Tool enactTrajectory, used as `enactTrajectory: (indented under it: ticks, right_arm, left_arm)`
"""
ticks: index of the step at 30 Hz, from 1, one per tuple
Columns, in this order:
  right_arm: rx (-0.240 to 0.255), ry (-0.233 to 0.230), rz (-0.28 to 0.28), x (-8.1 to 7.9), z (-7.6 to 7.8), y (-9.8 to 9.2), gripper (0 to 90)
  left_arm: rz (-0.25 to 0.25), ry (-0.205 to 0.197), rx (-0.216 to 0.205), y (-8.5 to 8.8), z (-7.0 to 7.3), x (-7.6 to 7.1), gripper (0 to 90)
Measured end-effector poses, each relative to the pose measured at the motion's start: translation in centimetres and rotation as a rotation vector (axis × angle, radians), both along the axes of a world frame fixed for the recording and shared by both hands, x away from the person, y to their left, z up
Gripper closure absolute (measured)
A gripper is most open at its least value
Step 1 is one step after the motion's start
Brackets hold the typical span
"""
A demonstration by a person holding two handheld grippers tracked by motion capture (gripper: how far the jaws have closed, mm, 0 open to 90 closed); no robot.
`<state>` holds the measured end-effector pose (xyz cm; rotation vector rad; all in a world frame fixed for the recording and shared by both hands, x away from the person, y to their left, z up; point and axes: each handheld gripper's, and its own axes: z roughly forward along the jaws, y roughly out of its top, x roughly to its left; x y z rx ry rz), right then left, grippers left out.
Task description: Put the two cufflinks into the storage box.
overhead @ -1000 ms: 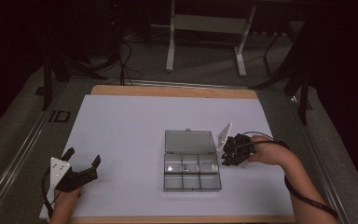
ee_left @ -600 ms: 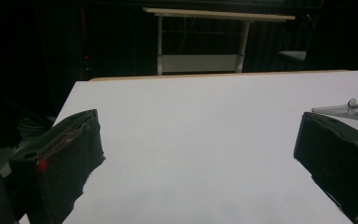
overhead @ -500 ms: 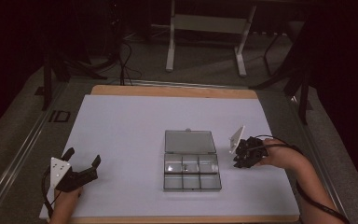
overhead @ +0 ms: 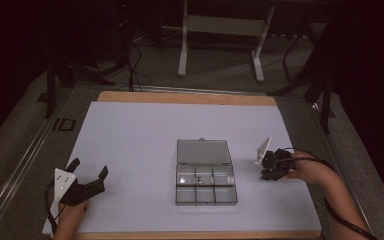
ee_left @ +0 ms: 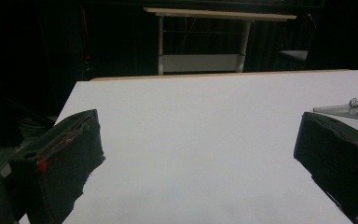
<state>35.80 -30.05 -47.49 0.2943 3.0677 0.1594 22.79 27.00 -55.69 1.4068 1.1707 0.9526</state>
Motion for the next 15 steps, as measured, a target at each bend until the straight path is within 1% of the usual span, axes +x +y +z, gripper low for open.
enactTrajectory:
  ticks: [2,4,7,9,15]
  right_arm:
    - [-0.002,0.008,-0.018,0.2,-0.3,-0.4,75.4]
    - [0.006,0.017,-0.037,0.3,-0.6,-0.7,76.3]
    - [0.006,0.024,-0.038,0.4,-0.9,-0.8,76.3]
    - [-0.005,0.033,-0.044,0.6,-1.5,-0.8,76.3]
    - [-0.025,0.05,-0.056,1.0,-2.2,-0.7,78.3]
  left_arm:
    - [-0.001,0.001,-0.001,0.0,0.0,0.0,1.6]
    - [-0.001,0.001,-0.002,0.0,0.0,0.0,1.6]
    - [-0.001,0.001,-0.001,0.0,0.0,0.0,1.6]
    - [-0.001,0.0,-0.001,0.0,0.0,0.0,1.6]
    - [-0.002,0.0,-0.003,0.0,0.0,0.0,1.6]
